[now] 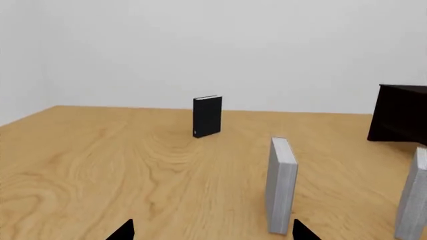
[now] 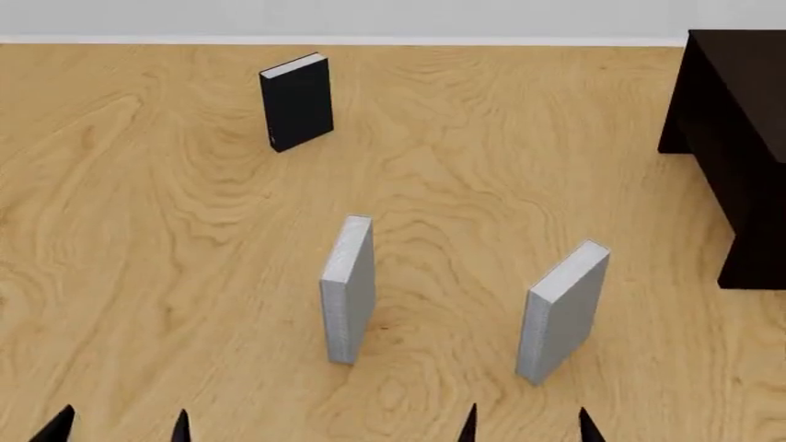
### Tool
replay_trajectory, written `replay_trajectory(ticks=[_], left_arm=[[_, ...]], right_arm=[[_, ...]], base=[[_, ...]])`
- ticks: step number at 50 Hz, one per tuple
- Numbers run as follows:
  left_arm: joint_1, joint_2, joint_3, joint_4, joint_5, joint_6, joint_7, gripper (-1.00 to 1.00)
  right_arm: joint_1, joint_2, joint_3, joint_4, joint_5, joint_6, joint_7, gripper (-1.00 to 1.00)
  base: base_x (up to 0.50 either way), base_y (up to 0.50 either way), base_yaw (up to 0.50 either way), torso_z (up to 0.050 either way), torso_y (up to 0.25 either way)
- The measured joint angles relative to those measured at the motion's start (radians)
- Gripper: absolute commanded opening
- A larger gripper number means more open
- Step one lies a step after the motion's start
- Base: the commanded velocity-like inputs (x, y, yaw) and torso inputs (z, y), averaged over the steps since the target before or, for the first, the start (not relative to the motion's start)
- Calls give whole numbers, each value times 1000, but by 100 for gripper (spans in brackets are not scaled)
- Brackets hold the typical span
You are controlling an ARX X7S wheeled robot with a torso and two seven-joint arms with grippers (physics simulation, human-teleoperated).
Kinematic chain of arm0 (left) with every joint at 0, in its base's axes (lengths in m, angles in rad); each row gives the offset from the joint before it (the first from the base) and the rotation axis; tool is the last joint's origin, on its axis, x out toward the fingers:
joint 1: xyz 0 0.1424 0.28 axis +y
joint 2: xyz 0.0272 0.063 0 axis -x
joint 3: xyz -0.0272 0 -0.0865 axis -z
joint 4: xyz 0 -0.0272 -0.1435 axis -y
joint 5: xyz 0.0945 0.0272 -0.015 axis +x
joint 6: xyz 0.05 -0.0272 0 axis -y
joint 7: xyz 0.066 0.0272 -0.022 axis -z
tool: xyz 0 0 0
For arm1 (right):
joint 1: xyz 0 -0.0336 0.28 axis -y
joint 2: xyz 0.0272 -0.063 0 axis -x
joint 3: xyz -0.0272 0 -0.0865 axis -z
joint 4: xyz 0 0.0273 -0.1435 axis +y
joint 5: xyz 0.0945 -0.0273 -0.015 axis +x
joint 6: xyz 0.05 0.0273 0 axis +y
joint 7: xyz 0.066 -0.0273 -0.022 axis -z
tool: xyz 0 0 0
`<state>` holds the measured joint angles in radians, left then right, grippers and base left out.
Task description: Pick up the book on the right and place it on the cabinet shelf.
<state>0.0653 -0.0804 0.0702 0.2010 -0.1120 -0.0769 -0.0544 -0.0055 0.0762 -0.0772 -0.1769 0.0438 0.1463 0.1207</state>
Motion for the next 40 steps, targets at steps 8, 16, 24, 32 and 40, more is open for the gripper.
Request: replay_trajectory(ticks=[8, 16, 24, 32, 40], left_arm=[[4, -14, 8, 23, -11, -10, -14, 100], [4, -25, 13, 32, -22, -13, -27, 100], [3, -34, 20, 30, -27, -8, -41, 100], [2, -42, 29, 24, -27, 4, -51, 100], [3, -50, 36, 20, -30, 14, -59, 100]], right_arm=[[-4, 14, -7, -27, -1, 11, 24, 100], [-6, 24, -11, -38, 3, 13, 45, 100], [-5, 32, -16, -36, 11, 8, 59, 100], [-4, 40, -24, -35, 15, 5, 72, 100], [-4, 47, -33, -34, 19, 4, 82, 100]], base=[[0, 0, 0, 50, 37], [0, 0, 0, 50, 38], [41, 0, 0, 9, 4], [169, 0, 0, 0, 0], [169, 0, 0, 0, 0]])
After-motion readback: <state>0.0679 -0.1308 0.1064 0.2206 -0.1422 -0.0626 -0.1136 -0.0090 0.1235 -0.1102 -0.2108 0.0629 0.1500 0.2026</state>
